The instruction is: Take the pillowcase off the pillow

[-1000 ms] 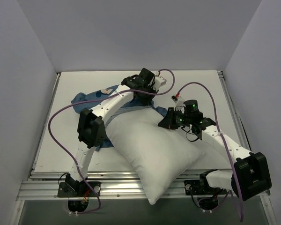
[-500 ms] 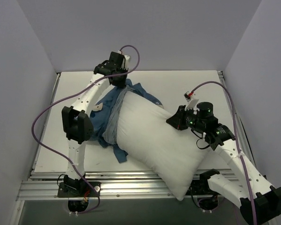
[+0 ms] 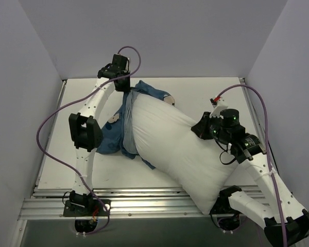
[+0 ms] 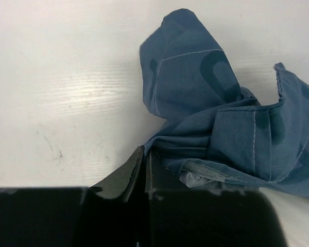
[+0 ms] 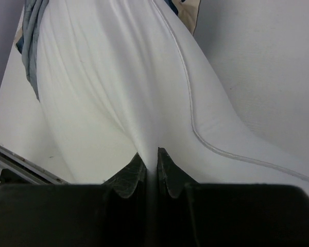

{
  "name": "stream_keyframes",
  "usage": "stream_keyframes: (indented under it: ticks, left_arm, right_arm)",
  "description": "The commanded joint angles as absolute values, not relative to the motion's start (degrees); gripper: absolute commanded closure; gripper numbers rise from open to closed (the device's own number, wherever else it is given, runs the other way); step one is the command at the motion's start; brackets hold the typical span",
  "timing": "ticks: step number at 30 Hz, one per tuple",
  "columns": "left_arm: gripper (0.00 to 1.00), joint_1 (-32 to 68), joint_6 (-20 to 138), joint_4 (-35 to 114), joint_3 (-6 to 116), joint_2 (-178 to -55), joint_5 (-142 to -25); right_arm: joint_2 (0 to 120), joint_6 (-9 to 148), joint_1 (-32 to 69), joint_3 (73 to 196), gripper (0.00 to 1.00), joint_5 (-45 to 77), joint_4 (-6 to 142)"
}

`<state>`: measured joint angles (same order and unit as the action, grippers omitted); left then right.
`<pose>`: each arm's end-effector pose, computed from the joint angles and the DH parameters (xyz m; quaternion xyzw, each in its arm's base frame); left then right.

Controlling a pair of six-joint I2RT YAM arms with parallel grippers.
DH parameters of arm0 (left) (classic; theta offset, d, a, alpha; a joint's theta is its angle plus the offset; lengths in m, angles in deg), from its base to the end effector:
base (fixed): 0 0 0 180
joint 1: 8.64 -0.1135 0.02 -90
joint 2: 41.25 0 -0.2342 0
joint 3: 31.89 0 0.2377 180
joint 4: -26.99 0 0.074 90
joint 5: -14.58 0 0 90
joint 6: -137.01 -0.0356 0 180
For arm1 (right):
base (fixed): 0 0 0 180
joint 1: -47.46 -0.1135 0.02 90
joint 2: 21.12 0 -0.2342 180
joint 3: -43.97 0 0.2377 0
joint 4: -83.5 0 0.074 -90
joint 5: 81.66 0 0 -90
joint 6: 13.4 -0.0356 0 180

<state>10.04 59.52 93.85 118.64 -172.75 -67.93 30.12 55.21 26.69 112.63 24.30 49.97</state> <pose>0.4498 -0.1472 0.2854 0.0266 0.9310 -0.0378 0.3622 0.1874 0.0815 0.3373 -0.0792 0.7919 0.3176 0.5155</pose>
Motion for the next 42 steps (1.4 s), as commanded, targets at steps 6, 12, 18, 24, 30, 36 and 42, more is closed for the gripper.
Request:
stream_keyframes:
  ticks: [6,12,18,24,30,36,42]
  left_arm:
    - [0.51,4.0,67.6,75.4,99.5,-155.3,-69.8]
    - [0.11,9.6,72.0,66.4,79.0,-133.3,-72.5]
    - [0.11,17.9,72.1,66.4,58.2,-115.6,-66.0]
    - [0.14,23.0,74.0,67.4,41.1,-105.7,-66.8]
    - [0.16,24.6,74.5,67.7,36.5,-105.1,-70.2]
    - [0.16,25.4,76.9,63.4,32.6,-104.6,-71.5]
    - [0.15,25.7,77.9,56.8,30.1,-101.6,-74.1]
  right_arm:
    - [37.9,56.5,27.4,117.3,0.94,12.0,48.4]
    - [43.4,57.2,26.9,121.4,0.38,8.8,51.3]
    - [44.0,61.6,18.4,124.7,0.13,5.4,54.1]
    - [46.0,65.8,6.3,123.8,0.05,2.8,56.5]
    - [51.0,69.7,-3.8,122.0,0.0,-0.7,57.6]
    - [54.9,69.5,-6.6,117.2,0.0,-1.8,61.8]
    - [59.0,69.7,-6.2,114.0,0.02,-2.6,64.6]
